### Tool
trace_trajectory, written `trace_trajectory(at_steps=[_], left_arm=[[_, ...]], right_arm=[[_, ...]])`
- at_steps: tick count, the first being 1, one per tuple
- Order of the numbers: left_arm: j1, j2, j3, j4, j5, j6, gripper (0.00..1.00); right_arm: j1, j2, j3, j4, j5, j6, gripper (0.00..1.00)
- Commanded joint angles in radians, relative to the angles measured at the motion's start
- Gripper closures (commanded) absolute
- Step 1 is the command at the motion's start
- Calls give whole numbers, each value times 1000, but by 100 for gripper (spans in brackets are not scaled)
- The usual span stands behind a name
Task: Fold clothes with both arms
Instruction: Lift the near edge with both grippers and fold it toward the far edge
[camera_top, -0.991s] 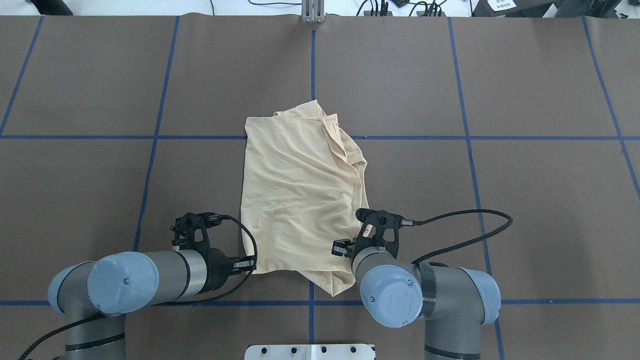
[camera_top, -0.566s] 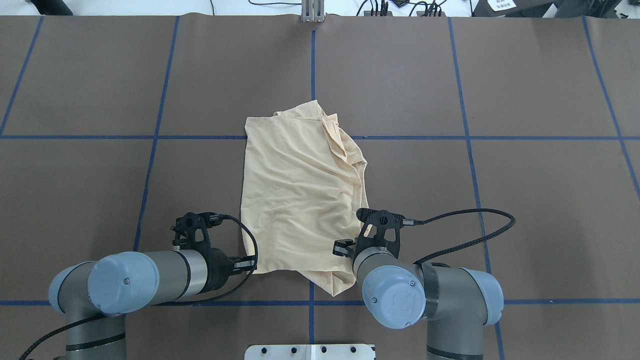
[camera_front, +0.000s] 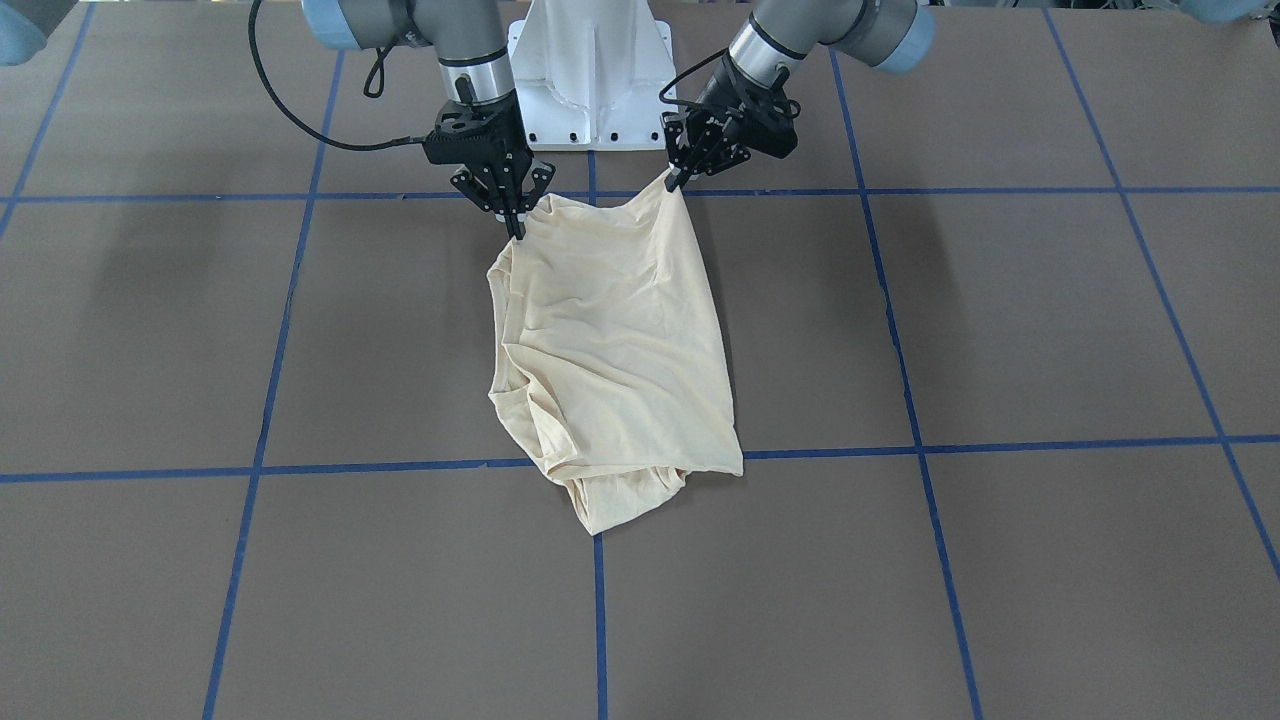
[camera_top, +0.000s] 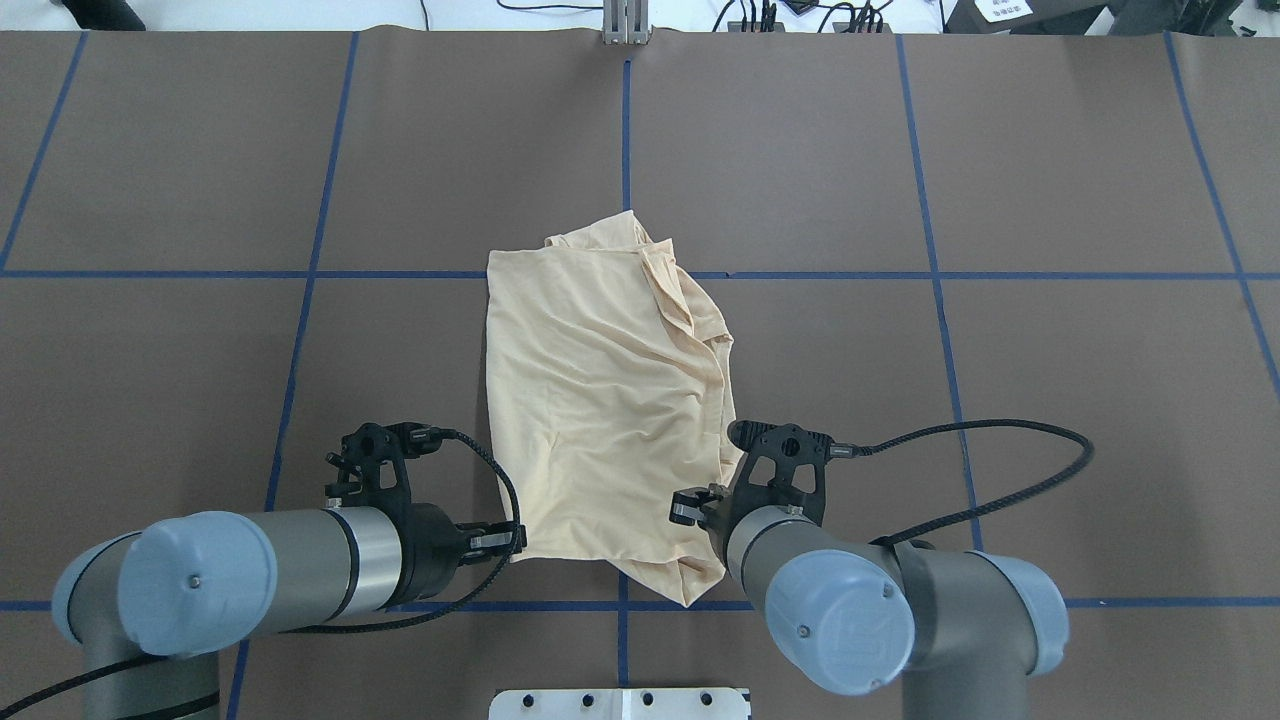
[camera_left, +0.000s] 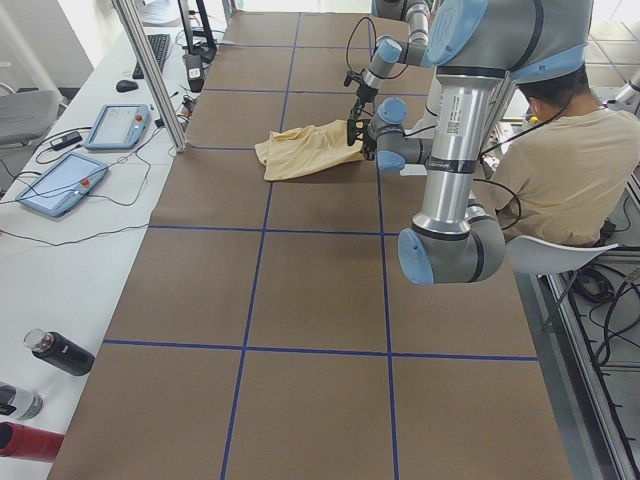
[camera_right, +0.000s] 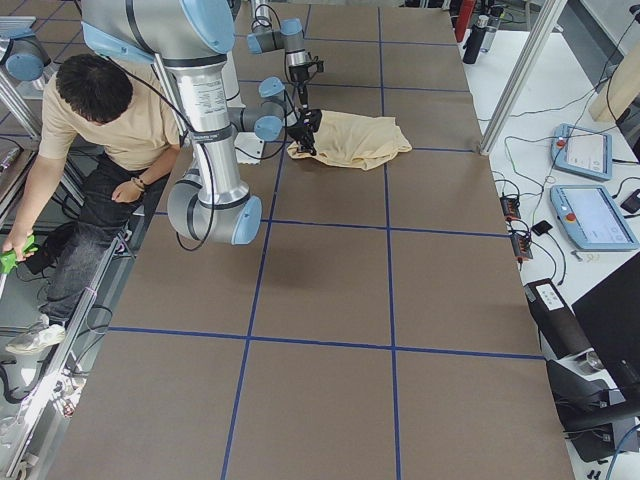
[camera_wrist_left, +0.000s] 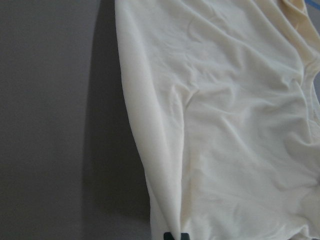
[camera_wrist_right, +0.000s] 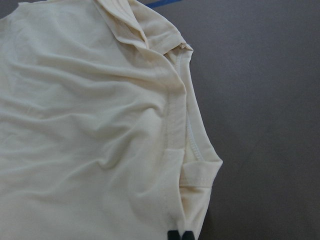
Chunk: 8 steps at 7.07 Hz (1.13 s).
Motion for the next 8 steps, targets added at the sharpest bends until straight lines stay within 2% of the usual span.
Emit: trace_trajectory(at_steps=[1,2,3,4,5,6,8], left_arm=[[70,3,-157,110,0,-43,100],[75,-6,-205,179,-4,-44,100],[76,-14,-190,190,-26,-42,100],[46,-20,-155,221,-30,-31,100],[-12,-43,-112,233,-30,-28,100],[-64,-63,-60,233,-30,-27,100],[-158,-107,-20,258,-28,31,100]], right_arm=[[-64,-99,196,-40,0,0,100],[-67,-92,232,-91,2,0,100],[-73,-84,206,-96,0,0,100],[-25,-28,125,-96,2,-6,100],[29,70,5,-96,3,-25,100],[76,115,-57,-88,5,-47,100],[140,138,-61,-90,6,-88,100]])
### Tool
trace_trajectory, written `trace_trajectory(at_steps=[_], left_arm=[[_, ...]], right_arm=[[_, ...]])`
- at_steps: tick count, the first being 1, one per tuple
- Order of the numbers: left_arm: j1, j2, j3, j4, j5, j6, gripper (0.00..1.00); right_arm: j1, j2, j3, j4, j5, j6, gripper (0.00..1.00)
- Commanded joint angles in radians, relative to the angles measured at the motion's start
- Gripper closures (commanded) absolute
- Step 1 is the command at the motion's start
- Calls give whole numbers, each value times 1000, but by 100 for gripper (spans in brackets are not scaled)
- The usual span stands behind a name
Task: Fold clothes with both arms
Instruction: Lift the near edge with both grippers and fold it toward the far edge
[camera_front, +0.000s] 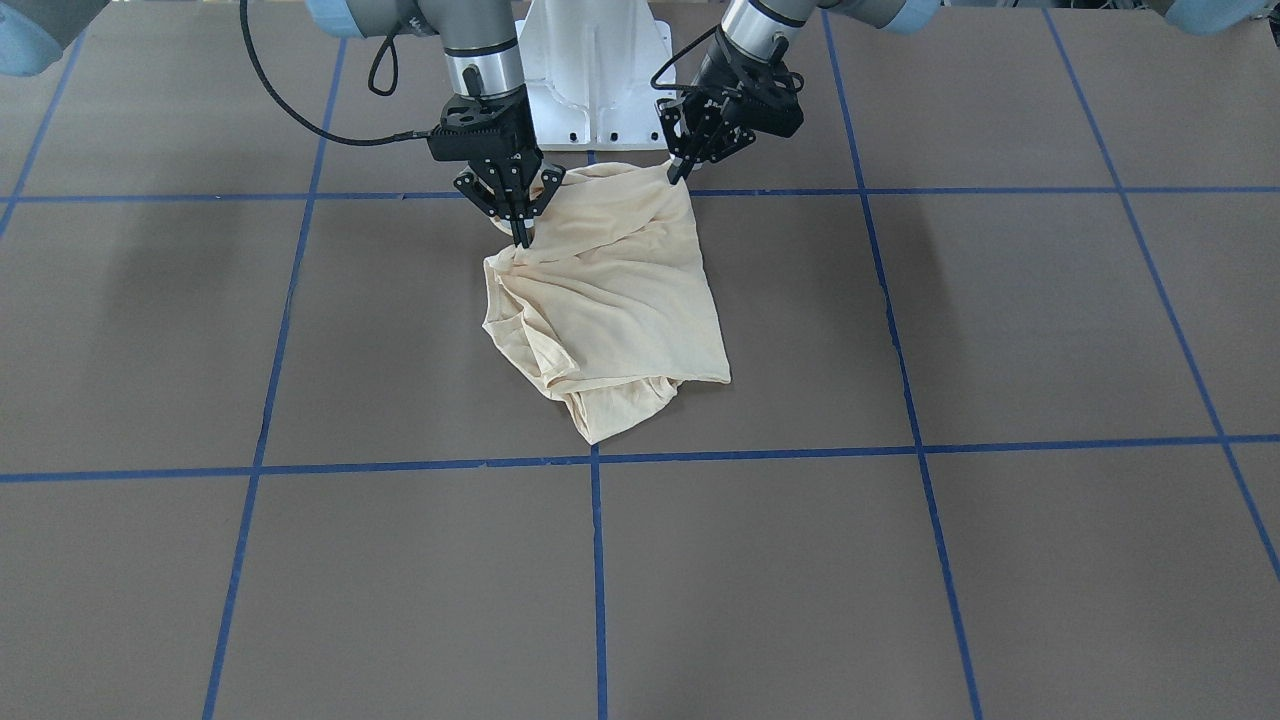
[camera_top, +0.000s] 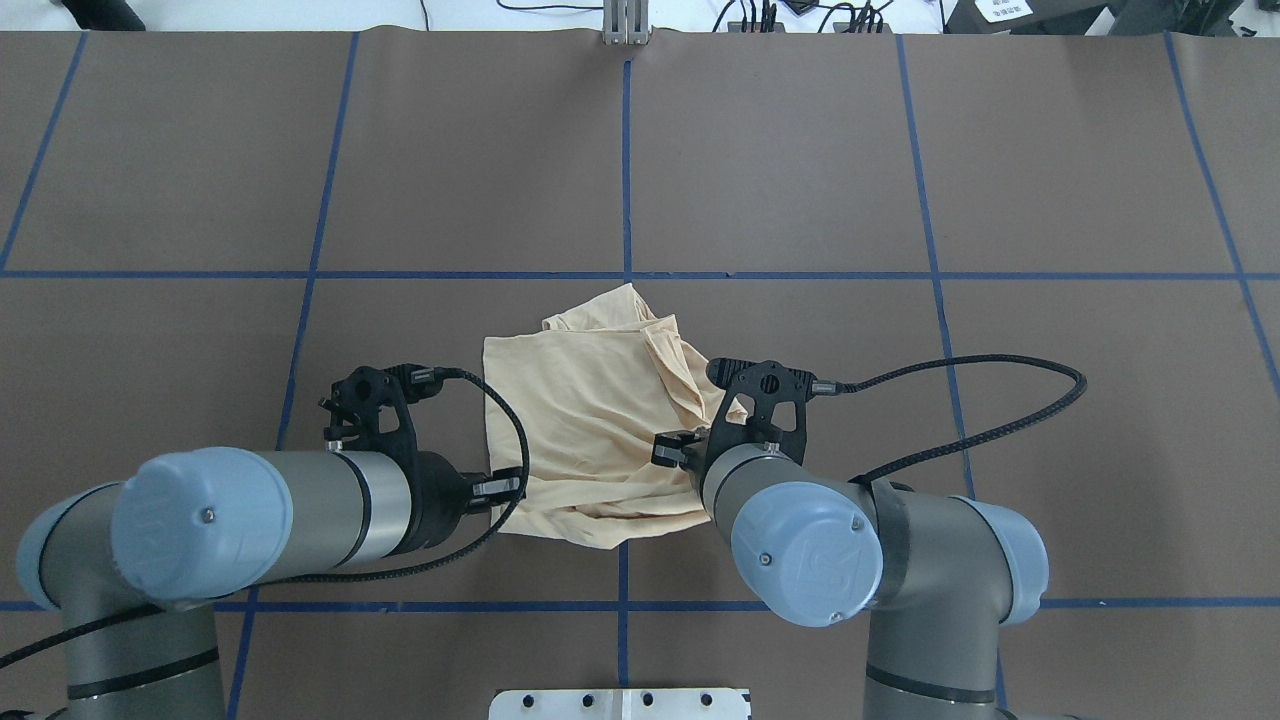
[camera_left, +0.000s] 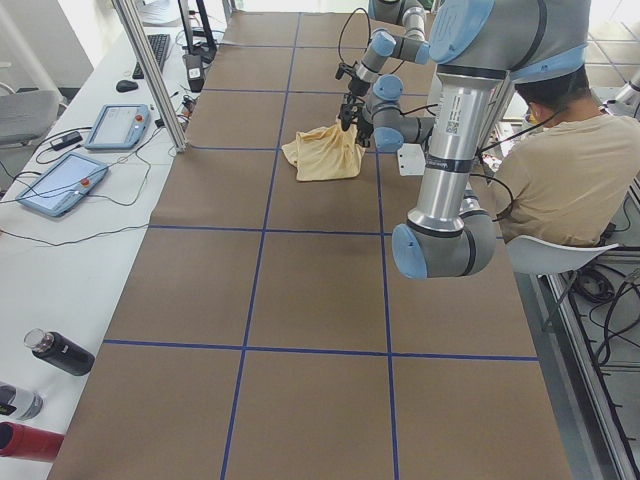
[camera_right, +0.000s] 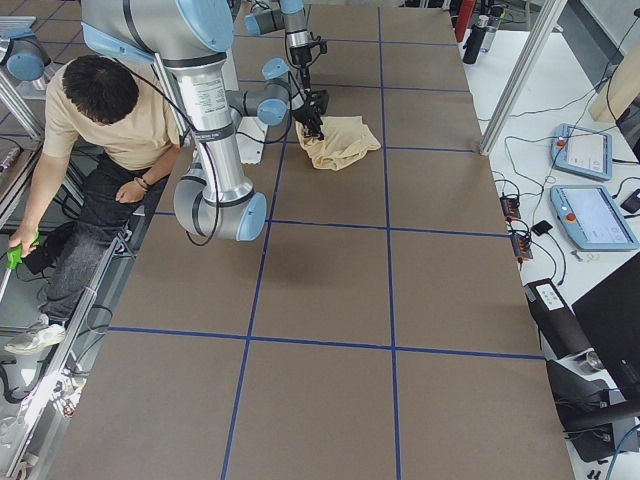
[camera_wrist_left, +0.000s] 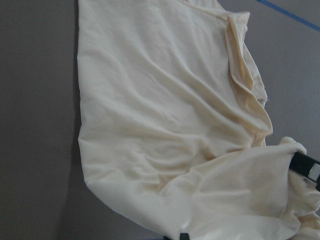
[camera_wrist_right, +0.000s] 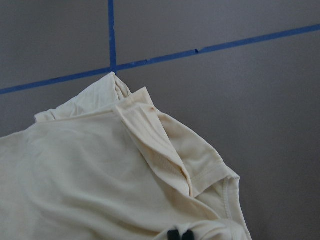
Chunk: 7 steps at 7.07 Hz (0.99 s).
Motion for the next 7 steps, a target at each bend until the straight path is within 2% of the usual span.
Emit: trace_trajectory(at_steps=[1,3,5,7], left_arm=[[-100,-38,30,33,0,54,100],[-160,-73,123,35,5,100,100],[-171,-81,200,30,8,121,100],[-171,-110,277,25,29,123,100]], right_arm=[[54,33,-23,-3,1,-24,100],[100,65,-100,3,-1,-40,100],[132,163,-224,3,-1,-43,100],[158,197,-290,4,2,-67,100]])
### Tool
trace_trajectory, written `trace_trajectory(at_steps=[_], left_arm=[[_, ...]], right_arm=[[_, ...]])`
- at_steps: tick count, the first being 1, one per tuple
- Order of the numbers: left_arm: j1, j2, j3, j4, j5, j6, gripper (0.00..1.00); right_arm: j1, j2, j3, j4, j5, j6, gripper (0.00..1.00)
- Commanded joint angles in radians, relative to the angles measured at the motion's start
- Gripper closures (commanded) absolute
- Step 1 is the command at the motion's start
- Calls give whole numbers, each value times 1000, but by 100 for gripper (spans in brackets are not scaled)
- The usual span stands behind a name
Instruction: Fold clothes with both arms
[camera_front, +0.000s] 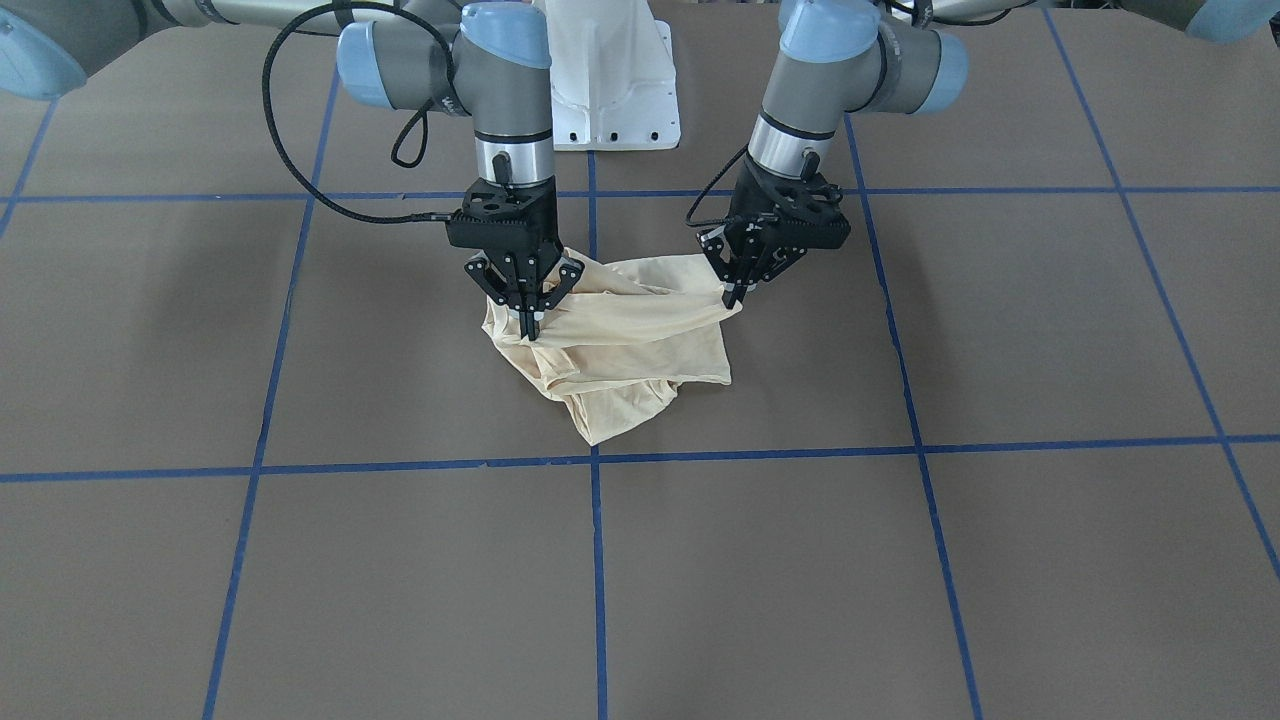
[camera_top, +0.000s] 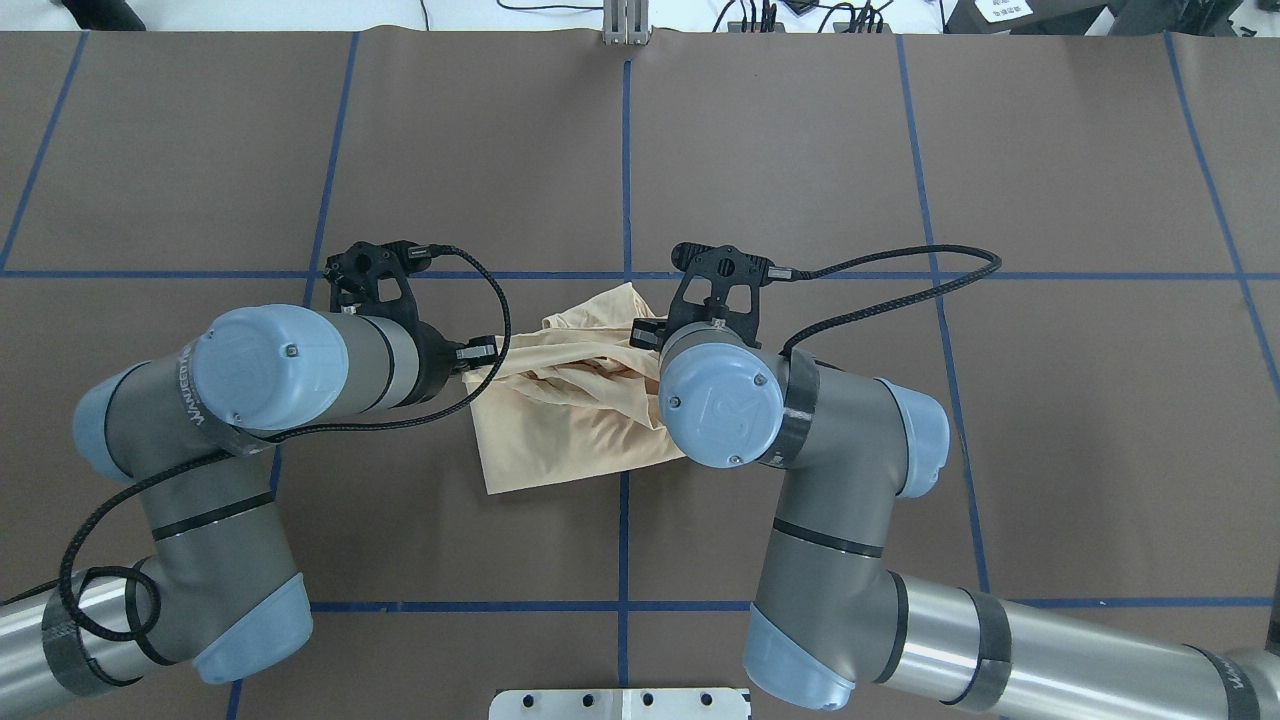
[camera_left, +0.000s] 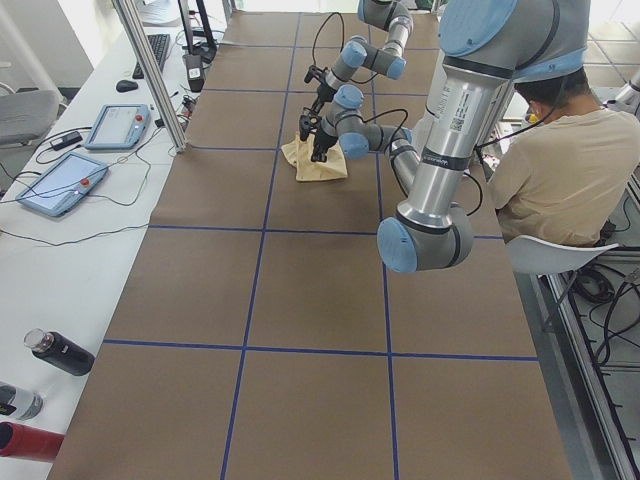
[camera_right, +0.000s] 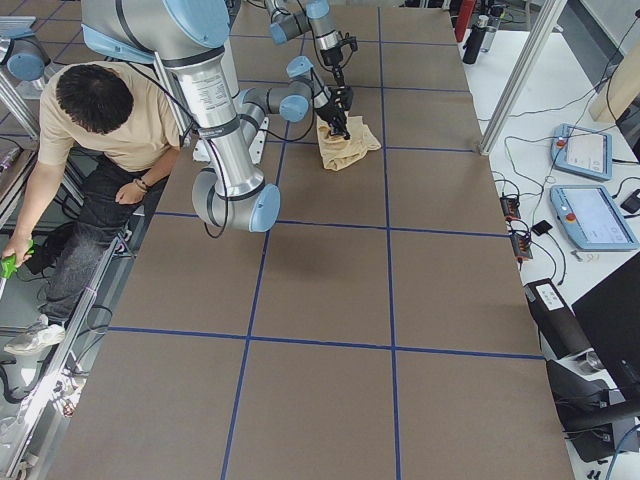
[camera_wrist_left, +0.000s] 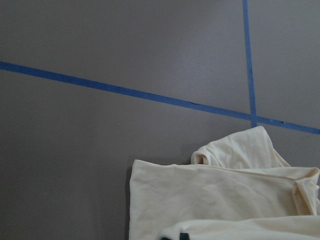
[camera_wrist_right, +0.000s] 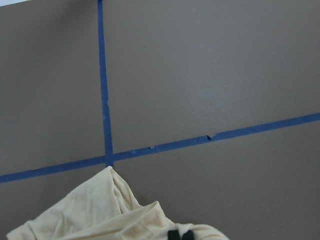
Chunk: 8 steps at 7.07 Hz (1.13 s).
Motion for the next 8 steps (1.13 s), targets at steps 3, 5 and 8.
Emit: trace_trajectory(at_steps=[3,5,8], left_arm=[[-18,-43,97,-29,21,7,1],[-70,-43,55,-32,-26,119,0],[-142,11,27,-35,-122,326,0]], right_arm=[[71,26,-78,53,55,-89,1],[142,67,-55,50,290,-131,0],[19,67,-12,24,179,-114,2]])
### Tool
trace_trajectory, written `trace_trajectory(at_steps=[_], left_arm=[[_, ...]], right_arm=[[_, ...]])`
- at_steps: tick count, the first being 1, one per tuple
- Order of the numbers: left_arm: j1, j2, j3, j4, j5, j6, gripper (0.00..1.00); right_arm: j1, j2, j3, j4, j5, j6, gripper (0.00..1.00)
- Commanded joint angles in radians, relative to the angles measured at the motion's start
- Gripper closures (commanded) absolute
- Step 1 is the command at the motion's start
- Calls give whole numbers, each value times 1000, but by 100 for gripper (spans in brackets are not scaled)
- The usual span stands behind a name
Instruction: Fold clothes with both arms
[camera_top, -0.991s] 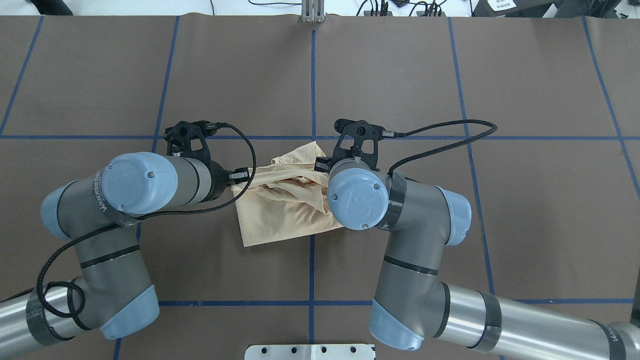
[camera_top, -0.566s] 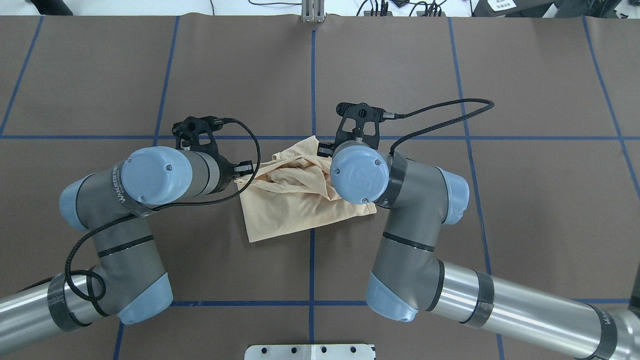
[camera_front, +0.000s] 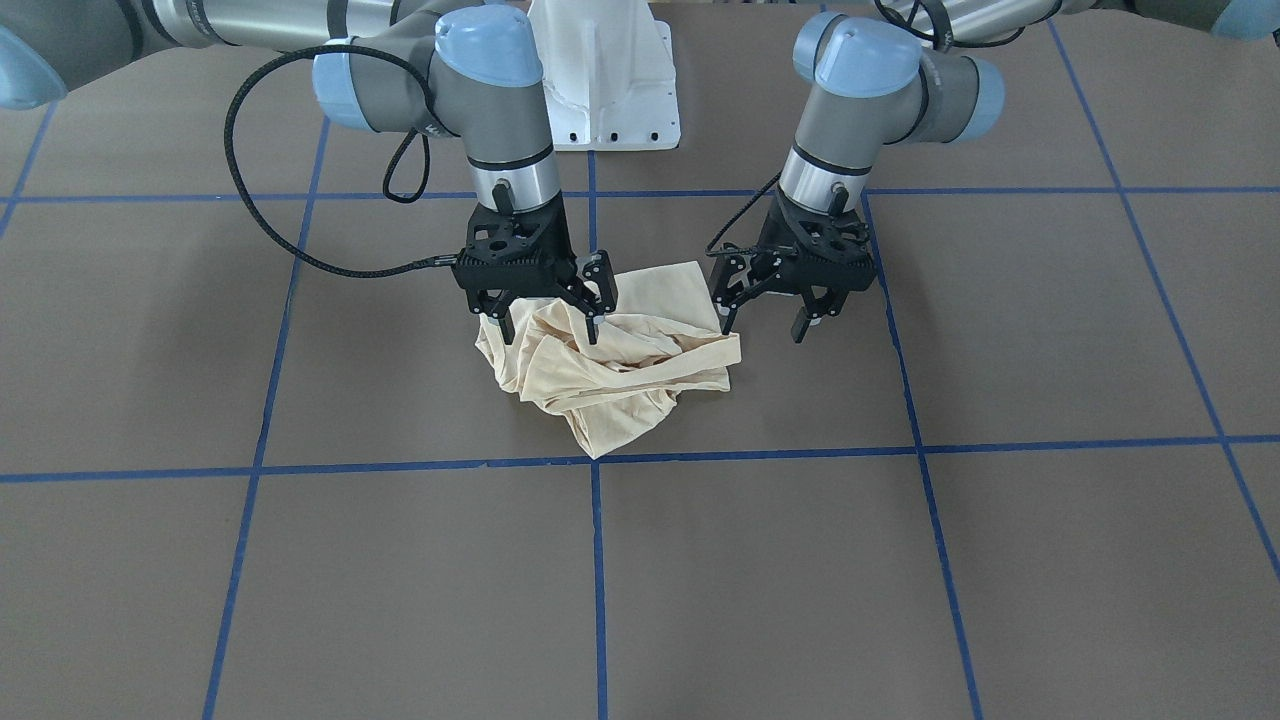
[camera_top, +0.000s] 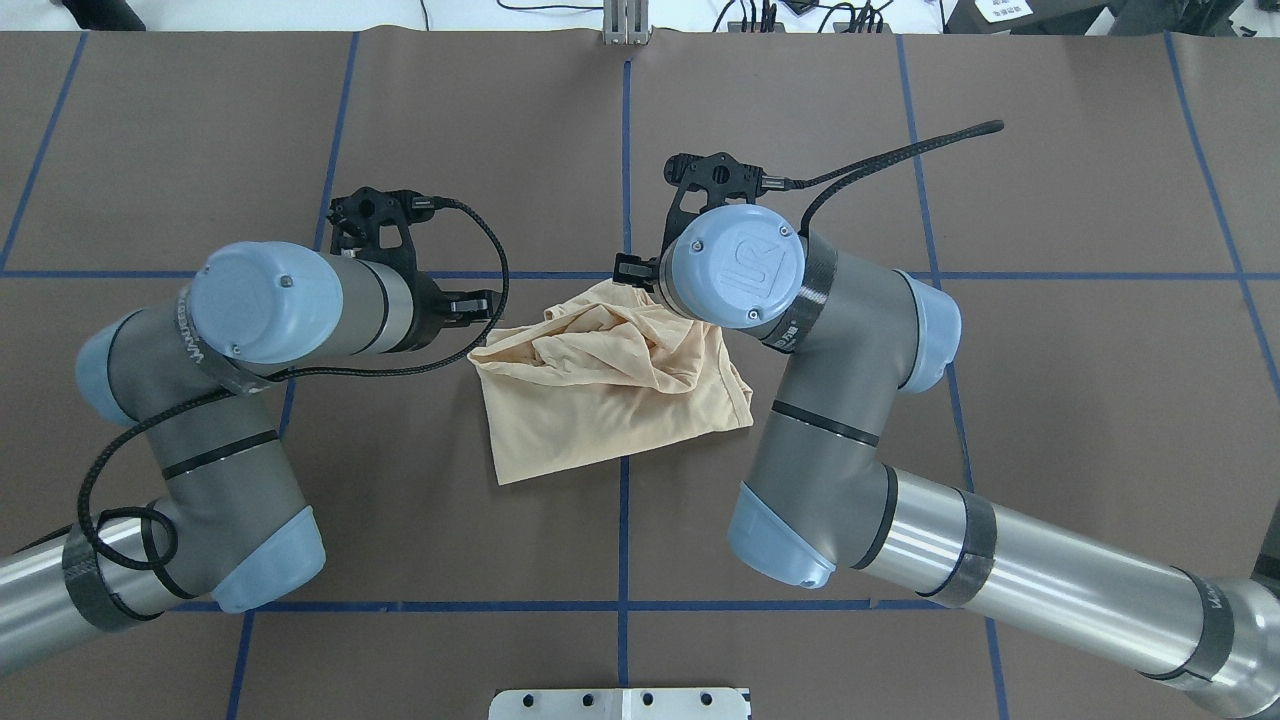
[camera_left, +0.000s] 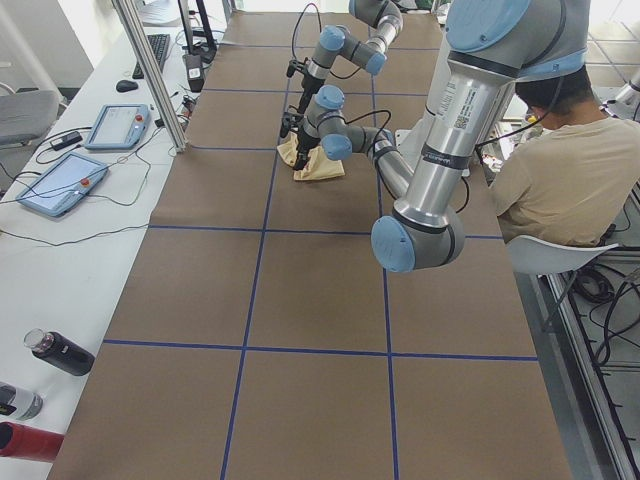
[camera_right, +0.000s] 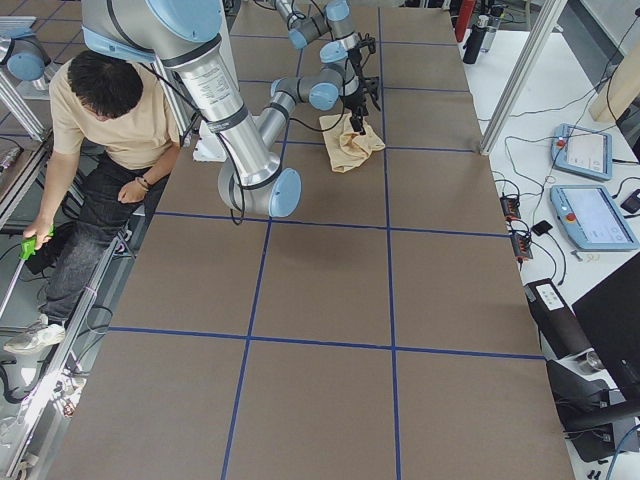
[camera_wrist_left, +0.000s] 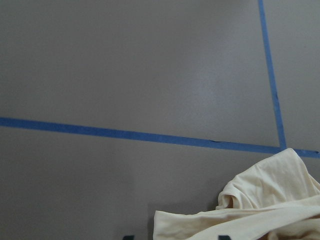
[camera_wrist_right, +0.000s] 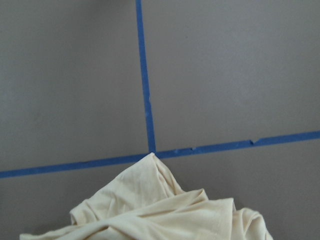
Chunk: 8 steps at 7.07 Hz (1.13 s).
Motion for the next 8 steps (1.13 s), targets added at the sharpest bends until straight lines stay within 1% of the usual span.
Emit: trace_trajectory(at_steps=[1,2,3,4,5,6,8], left_arm=[[-18,17,-5,-2,-18,50,0],[-18,17,-5,-2,-18,50,0],[-18,17,-5,-2,-18,49,0],[-18,17,-5,-2,-18,46,0],[-18,17,-4,-2,-18,44,0],[-18,17,-5,-2,-18,43,0],[-16,17,-5,-2,-18,41,0]], right_arm=[[-128,-2,2,-23,-123,4,14],[-147,-16,-4,-25,-131,4,45],[-150,-22,-13,-23,-137,-8,55],[-150,-25,-13,-25,-139,-18,62],[-149,-25,-13,-25,-152,-30,83],[-135,-25,-13,-23,-156,-48,100],[-59,-23,-15,-22,-151,-152,100]])
